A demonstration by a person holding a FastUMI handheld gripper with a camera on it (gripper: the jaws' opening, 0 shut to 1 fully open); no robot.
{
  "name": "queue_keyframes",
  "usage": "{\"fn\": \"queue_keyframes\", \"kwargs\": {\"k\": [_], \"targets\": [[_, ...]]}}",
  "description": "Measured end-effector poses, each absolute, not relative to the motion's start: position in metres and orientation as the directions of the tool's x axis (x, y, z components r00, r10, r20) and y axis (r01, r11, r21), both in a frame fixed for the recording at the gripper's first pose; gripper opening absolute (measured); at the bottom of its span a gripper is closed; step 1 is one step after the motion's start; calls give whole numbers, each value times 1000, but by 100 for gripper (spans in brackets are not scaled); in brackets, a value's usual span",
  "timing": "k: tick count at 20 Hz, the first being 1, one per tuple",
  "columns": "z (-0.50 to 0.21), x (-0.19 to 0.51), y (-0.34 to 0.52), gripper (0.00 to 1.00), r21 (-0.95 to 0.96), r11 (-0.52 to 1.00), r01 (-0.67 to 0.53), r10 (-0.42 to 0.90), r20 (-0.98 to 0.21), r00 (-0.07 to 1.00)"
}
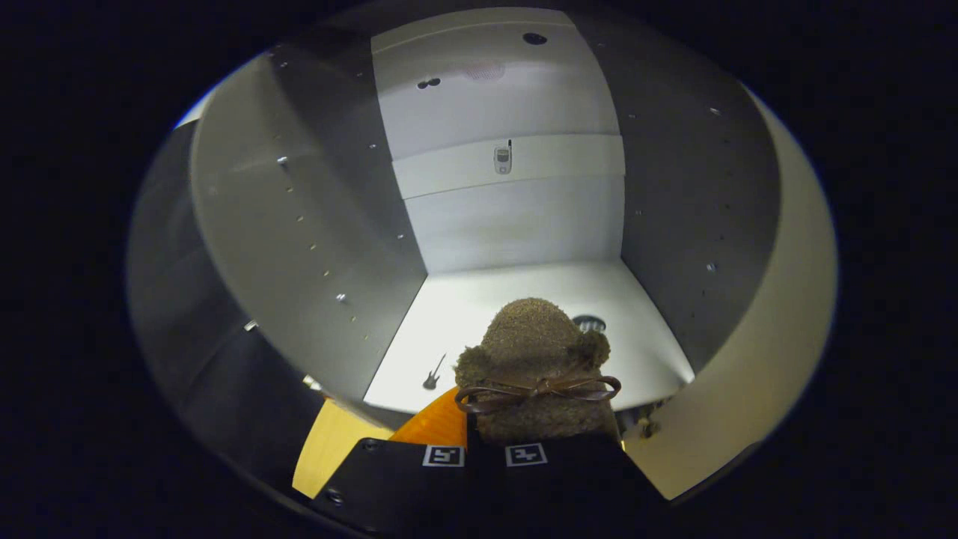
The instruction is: Open the shoe cabinet door, grab the shoes and put them into the shoe cabinet, then close the shoe cabinet door.
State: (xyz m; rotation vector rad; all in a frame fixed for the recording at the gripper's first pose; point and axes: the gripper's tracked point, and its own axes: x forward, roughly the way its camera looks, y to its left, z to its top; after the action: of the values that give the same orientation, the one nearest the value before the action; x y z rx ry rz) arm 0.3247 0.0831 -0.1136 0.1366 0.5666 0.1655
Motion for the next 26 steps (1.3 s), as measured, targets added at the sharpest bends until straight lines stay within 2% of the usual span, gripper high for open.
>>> {"fn": "queue_keyframes", "kwargs": {"k": [9, 13, 16, 20, 22, 24, 26], "targets": [[-143, 433, 94, 5, 116, 992, -51, 109, -572, 813], [-168, 445, 89, 5, 85, 996, -15, 65, -623, 779], [-168, 444, 92, 6, 62, 998, -25, 58, -616, 786], [-169, 442, 94, 15, 81, 996, -34, 78, -623, 778], [-165, 438, 95, 24, 104, 994, -35, 93, -627, 774], [-164, 435, 96, 34, 125, 992, -30, 103, -630, 770], [-160, 431, 101, 51, 136, 990, -39, 116, -624, 772]]}}
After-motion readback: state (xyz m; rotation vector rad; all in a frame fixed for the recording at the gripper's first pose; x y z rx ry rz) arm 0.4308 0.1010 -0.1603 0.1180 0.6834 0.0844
